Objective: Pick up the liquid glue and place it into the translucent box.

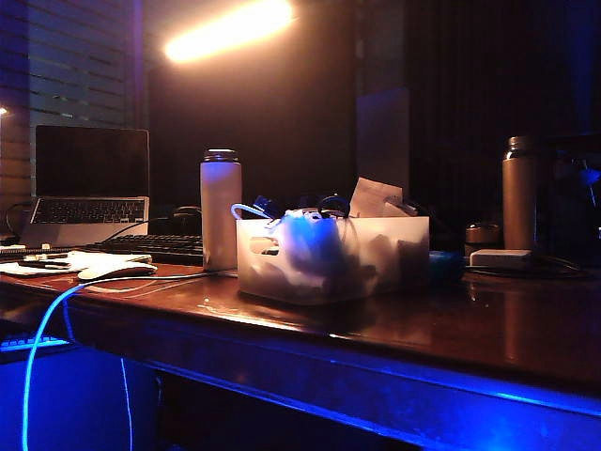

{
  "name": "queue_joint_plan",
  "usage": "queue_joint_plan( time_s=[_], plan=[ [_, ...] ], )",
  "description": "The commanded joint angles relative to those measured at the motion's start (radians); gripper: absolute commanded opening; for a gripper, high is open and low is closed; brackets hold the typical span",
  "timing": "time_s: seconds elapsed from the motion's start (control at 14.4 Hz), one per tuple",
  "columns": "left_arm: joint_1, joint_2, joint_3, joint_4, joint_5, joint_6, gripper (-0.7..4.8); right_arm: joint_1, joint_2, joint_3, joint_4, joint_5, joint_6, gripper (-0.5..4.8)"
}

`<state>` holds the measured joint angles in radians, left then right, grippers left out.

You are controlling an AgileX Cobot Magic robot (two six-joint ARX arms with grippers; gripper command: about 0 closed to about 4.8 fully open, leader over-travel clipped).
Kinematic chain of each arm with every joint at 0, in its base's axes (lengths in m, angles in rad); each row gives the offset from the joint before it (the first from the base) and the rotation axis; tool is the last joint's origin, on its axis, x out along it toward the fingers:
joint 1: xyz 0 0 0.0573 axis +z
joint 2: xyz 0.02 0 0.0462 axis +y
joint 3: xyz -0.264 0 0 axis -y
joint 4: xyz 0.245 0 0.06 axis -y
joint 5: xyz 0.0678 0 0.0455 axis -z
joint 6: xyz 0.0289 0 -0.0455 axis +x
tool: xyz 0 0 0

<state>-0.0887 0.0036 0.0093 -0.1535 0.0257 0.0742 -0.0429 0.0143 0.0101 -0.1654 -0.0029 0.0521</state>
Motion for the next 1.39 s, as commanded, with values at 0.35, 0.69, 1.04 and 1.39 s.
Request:
queue_joint_plan(
  time_s=[0.35, 0.69, 1.04, 1.39],
  plan=[
    [0.001, -0.003, -0.003, -0.004, 0.001, -0.061, -0.06, 0.001, 0.000, -0.003, 0.014, 0.001, 0.012, -0.01],
    [0.001, 0.079, 0.260, 0.150, -0.056, -0.341, -0.05, 0.000, 0.023, 0.145, 0.132, 0.019, 0.132, -0.01],
    [0.001, 0.752, 0.885, 0.006, 0.314, -0.164, -0.06, -0.001, 0.445, 0.536, 0.133, 0.111, 0.082, -0.01],
    [-0.054, 1.264, 1.461, -0.441, 0.652, -0.020, -0.05, 0.000, 0.954, 0.948, 0.079, 0.013, -0.030, -0.01]
  ],
)
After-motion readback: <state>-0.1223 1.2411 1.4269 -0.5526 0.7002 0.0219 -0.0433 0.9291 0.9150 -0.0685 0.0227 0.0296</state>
